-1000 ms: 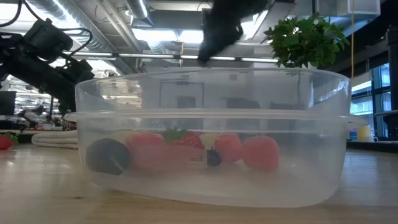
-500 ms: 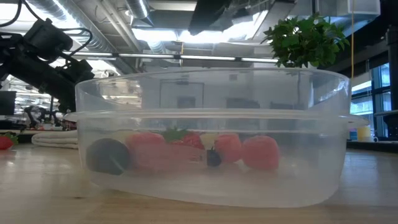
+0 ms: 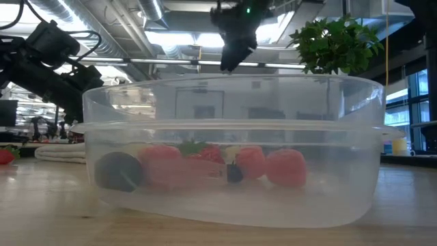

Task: Pick and placing Produce into tupperware
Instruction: Put the top lemon into the transparent bin

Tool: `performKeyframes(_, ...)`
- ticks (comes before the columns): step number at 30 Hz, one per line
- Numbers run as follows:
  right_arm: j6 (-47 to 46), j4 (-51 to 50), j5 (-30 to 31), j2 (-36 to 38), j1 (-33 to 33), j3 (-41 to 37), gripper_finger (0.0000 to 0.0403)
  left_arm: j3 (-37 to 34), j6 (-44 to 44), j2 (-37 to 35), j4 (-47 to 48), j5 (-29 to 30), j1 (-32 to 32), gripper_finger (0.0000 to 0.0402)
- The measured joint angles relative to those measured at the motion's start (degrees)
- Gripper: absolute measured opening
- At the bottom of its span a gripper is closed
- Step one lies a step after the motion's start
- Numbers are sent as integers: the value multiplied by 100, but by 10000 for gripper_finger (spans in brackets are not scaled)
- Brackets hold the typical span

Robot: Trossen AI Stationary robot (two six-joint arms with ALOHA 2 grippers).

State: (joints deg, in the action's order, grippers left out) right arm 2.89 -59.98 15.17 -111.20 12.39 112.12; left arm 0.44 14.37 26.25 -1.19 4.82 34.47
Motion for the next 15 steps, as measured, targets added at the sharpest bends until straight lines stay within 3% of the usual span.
performKeyframes(6, 1112, -130, -34, -59, 317, -5, 351, 0, 0, 1, 0, 0, 1, 250)
performKeyframes(15, 1559, 9, -258, -349, 404, -1, 362, 0, -2, -1, 2, 0, 0, 250)
